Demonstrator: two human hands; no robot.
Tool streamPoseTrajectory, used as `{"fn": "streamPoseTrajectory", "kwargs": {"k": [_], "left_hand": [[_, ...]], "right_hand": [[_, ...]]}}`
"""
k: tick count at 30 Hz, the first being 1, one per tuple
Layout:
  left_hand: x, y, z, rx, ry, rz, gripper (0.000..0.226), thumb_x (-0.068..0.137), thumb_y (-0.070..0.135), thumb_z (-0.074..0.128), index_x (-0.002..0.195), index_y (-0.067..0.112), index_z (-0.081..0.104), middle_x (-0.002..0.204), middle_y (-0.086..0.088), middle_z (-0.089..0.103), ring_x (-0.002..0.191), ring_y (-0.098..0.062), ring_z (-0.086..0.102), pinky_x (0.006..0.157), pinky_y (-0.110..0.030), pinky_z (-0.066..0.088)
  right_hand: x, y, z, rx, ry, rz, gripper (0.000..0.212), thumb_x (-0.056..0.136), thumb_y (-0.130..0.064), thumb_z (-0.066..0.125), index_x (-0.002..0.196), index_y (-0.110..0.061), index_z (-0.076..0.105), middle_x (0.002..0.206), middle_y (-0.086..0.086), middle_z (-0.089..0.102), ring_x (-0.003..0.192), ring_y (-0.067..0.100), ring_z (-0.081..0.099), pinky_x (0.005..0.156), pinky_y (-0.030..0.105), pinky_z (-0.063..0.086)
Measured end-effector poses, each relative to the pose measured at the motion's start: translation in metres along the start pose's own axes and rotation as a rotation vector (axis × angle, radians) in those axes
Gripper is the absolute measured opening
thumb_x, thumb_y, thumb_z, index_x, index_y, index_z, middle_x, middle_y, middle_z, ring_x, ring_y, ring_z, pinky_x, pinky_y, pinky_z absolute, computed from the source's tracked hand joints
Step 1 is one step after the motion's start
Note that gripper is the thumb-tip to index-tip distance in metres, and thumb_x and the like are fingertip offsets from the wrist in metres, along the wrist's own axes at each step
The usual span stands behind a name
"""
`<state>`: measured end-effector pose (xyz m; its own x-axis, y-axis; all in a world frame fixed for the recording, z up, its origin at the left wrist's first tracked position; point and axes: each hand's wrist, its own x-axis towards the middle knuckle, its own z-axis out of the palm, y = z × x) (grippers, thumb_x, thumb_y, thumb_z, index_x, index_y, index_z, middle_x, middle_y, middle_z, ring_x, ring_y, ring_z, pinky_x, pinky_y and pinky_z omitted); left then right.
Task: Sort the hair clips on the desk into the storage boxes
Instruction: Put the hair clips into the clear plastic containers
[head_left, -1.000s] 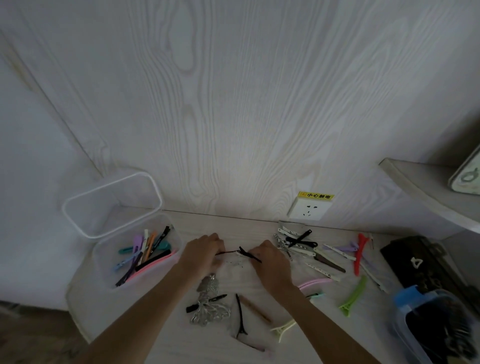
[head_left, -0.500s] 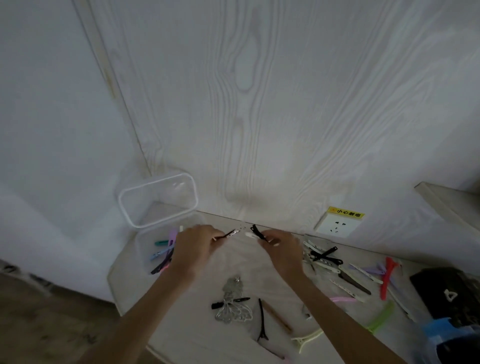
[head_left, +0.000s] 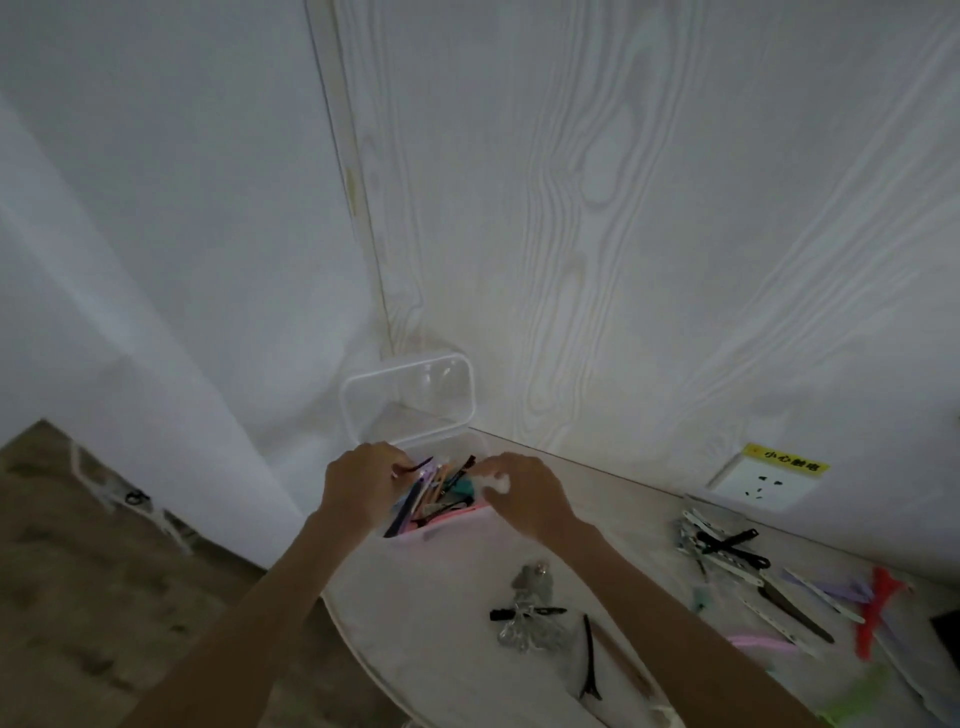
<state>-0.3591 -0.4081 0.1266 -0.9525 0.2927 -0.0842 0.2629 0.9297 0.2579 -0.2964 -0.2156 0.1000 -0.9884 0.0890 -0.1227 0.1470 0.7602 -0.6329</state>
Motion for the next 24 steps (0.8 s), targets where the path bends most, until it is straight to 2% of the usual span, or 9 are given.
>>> {"fn": "streamPoseTrajectory", "kwargs": {"k": [3,6,10,12,14,17,19,22,24], "left_hand": [[-0.003,0.006,0.012,-0.02,-0.079,-0.018,0.035,0.087,0.043,0.056,0.119,0.03,0.061,0.126,0.008,0.061,0.117,-0.016,0.056,0.093,-0.026,0.042],[0.0,0.027,0.026,-0.041,0.015,0.079,0.027,0.09,0.03,0.053,0.114,0.023,0.064,0.118,0.003,0.065,0.108,-0.018,0.059,0.086,-0.029,0.045],[0.0,0.093,0.044,-0.118,0.086,0.306,0.022,0.087,0.017,0.054,0.106,0.02,0.065,0.115,0.004,0.065,0.106,-0.018,0.058,0.088,-0.032,0.045],[-0.01,0.131,0.057,-0.166,0.011,0.451,0.024,0.089,0.019,0.053,0.11,0.022,0.064,0.12,0.007,0.062,0.111,-0.015,0.056,0.092,-0.03,0.045],[-0.026,0.165,0.077,-0.157,-0.171,0.571,0.027,0.092,0.028,0.05,0.117,0.024,0.059,0.125,0.009,0.058,0.115,-0.012,0.053,0.095,-0.028,0.044],[-0.059,0.211,0.11,-0.059,-0.366,0.654,0.052,0.081,0.057,0.055,0.122,0.025,0.052,0.125,0.006,0.055,0.115,-0.015,0.051,0.094,-0.029,0.042],[-0.08,0.23,0.129,0.032,-0.439,0.686,0.083,0.064,0.071,0.062,0.126,0.019,0.043,0.123,0.0,0.052,0.113,-0.021,0.048,0.091,-0.035,0.042],[-0.104,0.244,0.15,0.204,-0.481,0.711,0.119,0.055,0.069,0.072,0.144,0.01,0.017,0.134,-0.007,0.037,0.122,-0.026,0.038,0.098,-0.038,0.037],[-0.108,0.249,0.156,0.218,-0.455,0.688,0.114,0.062,0.058,0.074,0.145,0.01,0.013,0.135,-0.008,0.034,0.124,-0.026,0.037,0.099,-0.037,0.037]], "right_hand": [[-0.015,0.034,-0.044,0.071,0.15,0.08,0.025,0.08,-0.01,0.059,0.084,-0.032,0.071,0.086,-0.006,0.07,0.072,0.006,0.06,0.064,0.012,0.043],[-0.041,0.087,-0.092,0.029,0.215,0.183,0.033,0.077,-0.007,0.061,0.068,-0.039,0.067,0.079,-0.004,0.071,0.06,-0.003,0.058,0.06,0.008,0.044],[-0.091,0.143,-0.131,-0.253,-0.087,0.297,0.022,0.077,-0.007,0.064,0.087,-0.025,0.073,0.106,0.001,0.071,0.093,0.01,0.065,0.076,0.016,0.045],[-0.119,0.166,-0.132,-0.34,-0.295,0.38,0.044,0.078,-0.011,0.067,0.121,-0.019,0.059,0.126,0.0,0.058,0.113,0.012,0.055,0.082,0.012,0.037],[-0.145,0.189,-0.121,-0.386,-0.385,0.43,0.074,0.076,-0.019,0.071,0.14,-0.022,0.034,0.146,0.001,0.036,0.132,0.015,0.038,0.103,0.018,0.028],[-0.179,0.213,-0.1,-0.421,-0.409,0.481,0.108,0.068,-0.026,0.08,0.147,-0.024,0.007,0.157,0.004,0.006,0.144,0.021,0.012,0.116,0.031,0.015],[-0.194,0.214,-0.089,-0.418,-0.362,0.463,0.112,0.065,-0.032,0.08,0.147,-0.029,0.004,0.158,0.001,0.001,0.145,0.02,0.007,0.117,0.036,0.015],[-0.212,0.213,-0.079,-0.364,-0.179,0.397,0.088,0.075,-0.04,0.071,0.145,-0.035,0.018,0.156,-0.004,0.011,0.143,0.015,0.015,0.113,0.032,0.021],[-0.219,0.213,-0.076,-0.339,-0.057,0.37,0.067,0.081,-0.042,0.064,0.14,-0.034,0.033,0.152,-0.004,0.024,0.138,0.015,0.025,0.108,0.031,0.027]]}}
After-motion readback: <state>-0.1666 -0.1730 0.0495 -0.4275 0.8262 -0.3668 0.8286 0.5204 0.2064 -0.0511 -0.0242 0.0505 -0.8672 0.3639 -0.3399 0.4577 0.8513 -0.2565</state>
